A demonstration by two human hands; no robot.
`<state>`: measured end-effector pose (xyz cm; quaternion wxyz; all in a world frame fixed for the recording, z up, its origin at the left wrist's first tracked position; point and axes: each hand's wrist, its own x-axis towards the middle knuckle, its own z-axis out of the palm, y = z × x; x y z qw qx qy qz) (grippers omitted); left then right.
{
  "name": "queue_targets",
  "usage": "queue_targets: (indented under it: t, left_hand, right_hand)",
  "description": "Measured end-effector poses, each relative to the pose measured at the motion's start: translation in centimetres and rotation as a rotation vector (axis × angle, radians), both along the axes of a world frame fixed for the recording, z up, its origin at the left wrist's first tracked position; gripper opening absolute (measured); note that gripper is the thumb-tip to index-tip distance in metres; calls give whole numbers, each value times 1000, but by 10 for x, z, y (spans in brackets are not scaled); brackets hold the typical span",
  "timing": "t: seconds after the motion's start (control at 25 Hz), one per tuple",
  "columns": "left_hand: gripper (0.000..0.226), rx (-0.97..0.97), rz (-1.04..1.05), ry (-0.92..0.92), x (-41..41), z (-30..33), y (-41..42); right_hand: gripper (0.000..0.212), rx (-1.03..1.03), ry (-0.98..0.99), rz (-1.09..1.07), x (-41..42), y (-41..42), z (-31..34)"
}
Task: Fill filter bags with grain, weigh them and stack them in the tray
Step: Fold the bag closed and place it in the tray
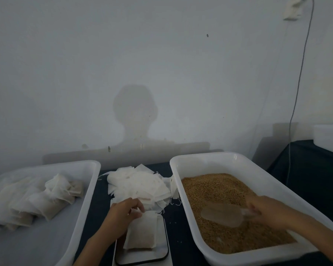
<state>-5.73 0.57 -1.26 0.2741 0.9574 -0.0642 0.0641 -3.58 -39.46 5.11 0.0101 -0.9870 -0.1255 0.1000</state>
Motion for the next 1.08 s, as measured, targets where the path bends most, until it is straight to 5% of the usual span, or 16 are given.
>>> queue_targets:
  t: [0.28, 0.6, 1.08]
  left_hand:
    - [6, -61, 76, 198, 2, 2, 7]
    - [5, -55, 164, 243, -3, 12, -4]
    - [18, -187, 189, 22, -12, 27, -12]
  right_hand:
    - [32, -73, -16, -29, 9, -14, 24]
    - [31, 139, 54, 54, 13, -5, -5]
    - [23, 335, 36, 64, 6, -32, -6]
